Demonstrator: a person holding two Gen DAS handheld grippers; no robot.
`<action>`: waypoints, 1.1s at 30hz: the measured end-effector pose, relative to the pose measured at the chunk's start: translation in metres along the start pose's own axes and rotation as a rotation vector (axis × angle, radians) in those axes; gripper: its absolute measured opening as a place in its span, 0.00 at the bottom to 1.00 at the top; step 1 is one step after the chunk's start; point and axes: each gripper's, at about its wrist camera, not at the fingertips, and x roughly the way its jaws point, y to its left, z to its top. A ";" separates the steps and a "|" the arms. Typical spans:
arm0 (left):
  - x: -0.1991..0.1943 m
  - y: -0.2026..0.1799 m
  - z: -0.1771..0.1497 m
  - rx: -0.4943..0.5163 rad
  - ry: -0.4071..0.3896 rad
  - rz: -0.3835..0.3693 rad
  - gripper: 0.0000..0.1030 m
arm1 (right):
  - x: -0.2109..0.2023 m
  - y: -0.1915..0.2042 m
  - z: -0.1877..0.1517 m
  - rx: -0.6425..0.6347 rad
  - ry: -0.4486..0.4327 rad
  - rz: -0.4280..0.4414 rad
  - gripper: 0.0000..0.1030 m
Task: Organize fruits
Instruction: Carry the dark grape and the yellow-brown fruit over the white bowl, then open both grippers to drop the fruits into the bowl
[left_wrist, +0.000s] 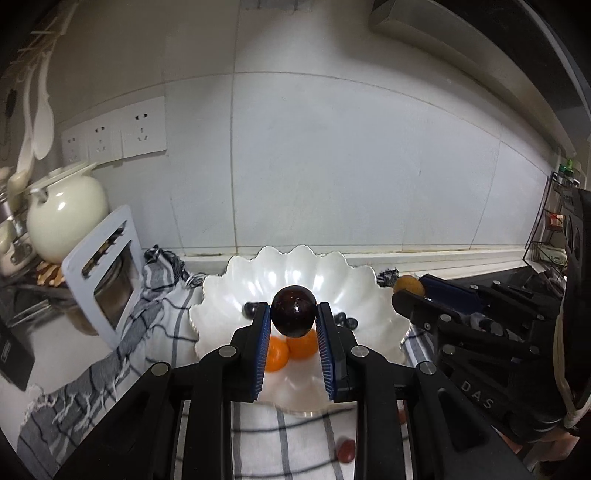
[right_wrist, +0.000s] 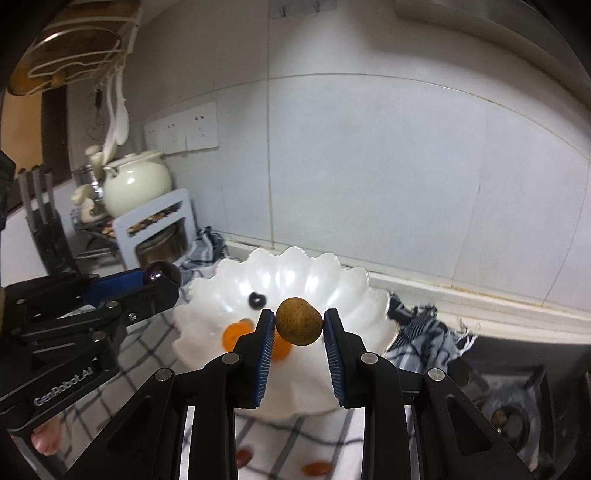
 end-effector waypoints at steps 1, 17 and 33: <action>0.004 -0.001 0.002 0.001 0.003 -0.001 0.25 | 0.005 -0.002 0.004 0.000 0.007 0.000 0.28; 0.101 0.017 0.022 -0.036 0.182 0.011 0.25 | 0.094 -0.028 0.023 0.014 0.184 0.020 0.28; 0.147 0.022 0.027 -0.035 0.260 0.042 0.34 | 0.142 -0.042 0.022 0.054 0.303 0.043 0.29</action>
